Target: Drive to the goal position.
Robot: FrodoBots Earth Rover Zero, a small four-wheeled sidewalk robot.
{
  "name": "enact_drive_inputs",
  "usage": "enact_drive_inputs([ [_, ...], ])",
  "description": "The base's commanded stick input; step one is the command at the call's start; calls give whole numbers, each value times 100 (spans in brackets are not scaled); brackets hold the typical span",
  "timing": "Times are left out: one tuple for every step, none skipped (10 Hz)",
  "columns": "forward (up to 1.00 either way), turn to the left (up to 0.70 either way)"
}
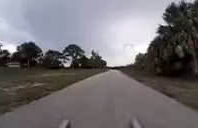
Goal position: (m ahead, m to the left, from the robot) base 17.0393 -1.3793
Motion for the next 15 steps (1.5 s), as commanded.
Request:
enact_drive_inputs([
  [100, 0],
  [100, 0],
  [100, 0],
  [100, 0],
  [100, 0],
  [100, 0],
  [100, 0],
  [100, 0],
  [100, 0],
  [100, 0],
  [100, 0],
  [100, 0],
  [100, 0],
  [100, 0],
  [100, -20],
])
